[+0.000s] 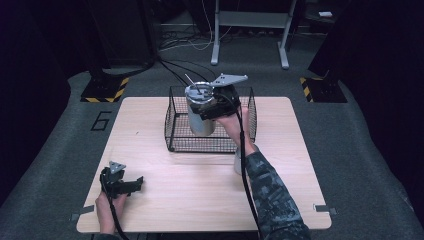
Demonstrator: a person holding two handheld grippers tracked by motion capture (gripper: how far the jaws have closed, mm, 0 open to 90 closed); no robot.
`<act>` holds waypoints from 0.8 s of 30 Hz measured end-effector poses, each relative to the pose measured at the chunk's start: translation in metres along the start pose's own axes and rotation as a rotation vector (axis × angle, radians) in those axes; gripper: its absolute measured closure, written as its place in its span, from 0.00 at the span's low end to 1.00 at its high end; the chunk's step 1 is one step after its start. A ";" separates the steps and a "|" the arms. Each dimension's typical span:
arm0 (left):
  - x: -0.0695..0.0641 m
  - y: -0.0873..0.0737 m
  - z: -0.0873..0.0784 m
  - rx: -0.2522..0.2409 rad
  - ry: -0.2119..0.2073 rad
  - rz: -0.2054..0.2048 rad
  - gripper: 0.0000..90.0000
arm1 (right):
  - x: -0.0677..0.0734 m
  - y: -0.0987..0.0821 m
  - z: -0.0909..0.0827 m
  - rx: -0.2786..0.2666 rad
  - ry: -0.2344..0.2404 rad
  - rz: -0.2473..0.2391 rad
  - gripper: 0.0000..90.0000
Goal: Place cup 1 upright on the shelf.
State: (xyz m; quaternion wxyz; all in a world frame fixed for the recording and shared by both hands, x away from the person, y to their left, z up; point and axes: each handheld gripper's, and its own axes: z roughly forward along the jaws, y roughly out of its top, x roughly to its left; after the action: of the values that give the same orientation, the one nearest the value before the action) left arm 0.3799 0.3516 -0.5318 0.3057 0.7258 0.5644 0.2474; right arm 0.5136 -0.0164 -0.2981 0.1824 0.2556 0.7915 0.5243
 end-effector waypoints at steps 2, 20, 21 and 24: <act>0.000 0.000 0.000 0.003 0.000 0.000 0.02 | -0.002 0.000 0.005 0.001 0.002 0.008 0.04; -0.001 0.000 0.000 -0.001 -0.004 -0.005 0.02 | -0.012 -0.009 0.036 0.030 -0.026 0.053 0.04; -0.001 0.000 0.000 -0.002 -0.004 -0.005 0.02 | -0.013 -0.010 0.039 0.032 -0.023 0.059 0.04; -0.001 0.000 0.000 -0.001 -0.004 -0.007 0.02 | -0.014 -0.013 0.046 0.040 -0.026 0.078 0.04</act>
State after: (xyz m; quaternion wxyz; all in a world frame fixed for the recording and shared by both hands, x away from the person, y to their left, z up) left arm 0.3795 0.3510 -0.5320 0.3082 0.7242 0.5660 0.2453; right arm 0.5475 0.0051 -0.3280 0.1670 0.2968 0.7887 0.5118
